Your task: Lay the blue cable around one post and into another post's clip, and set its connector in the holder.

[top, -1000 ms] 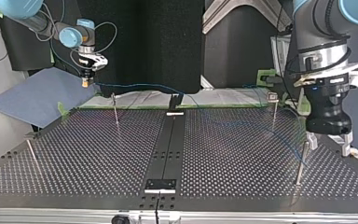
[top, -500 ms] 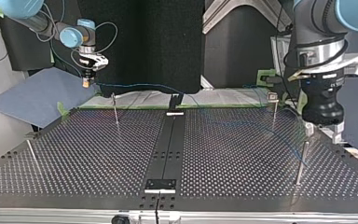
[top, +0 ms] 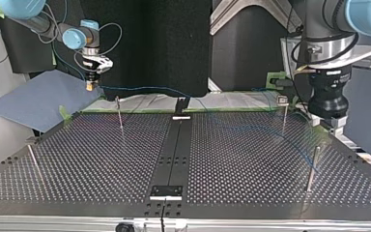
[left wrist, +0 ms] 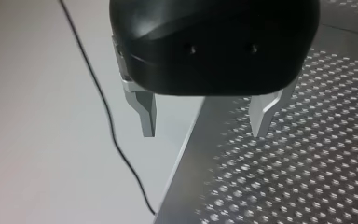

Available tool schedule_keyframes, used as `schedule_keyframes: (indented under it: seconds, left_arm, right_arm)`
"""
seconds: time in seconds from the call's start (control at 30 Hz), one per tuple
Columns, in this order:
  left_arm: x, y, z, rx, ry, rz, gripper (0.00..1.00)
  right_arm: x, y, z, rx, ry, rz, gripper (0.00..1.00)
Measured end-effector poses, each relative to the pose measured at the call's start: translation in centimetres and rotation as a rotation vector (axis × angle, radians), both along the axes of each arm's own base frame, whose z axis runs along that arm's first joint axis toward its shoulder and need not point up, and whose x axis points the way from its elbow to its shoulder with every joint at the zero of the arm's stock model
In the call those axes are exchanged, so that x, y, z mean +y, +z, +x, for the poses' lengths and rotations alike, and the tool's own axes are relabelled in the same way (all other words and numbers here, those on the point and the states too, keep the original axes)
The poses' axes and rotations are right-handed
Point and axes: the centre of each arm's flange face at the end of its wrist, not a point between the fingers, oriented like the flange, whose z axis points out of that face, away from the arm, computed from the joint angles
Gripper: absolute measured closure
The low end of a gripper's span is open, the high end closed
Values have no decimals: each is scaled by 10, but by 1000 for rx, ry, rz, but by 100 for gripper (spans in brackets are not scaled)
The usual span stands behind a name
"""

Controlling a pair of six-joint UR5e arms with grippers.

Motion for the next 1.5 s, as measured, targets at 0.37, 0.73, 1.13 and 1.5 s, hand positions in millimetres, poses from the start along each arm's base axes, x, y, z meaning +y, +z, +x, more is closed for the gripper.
schedule_keyframes:
  seconds: [0.37, 0.73, 1.13, 1.5]
  left_arm:
    - [0, -11, -9, 133, -12, 102, 0]
    - [3, -27, -2, 264, -24, 189, 0]
    - [6, -4, -4, 234, -16, 199, 0]
    - [7, -5, -12, 274, 14, 206, 0]
  right_arm:
    - [0, 0, 1, 0, 5, 0, 100]
    - [1, 0, 2, 0, 8, 0, 100]
    - [1, 0, 4, -2, 15, -1, 100]
    - [2, 0, 5, -2, 18, 2, 100]
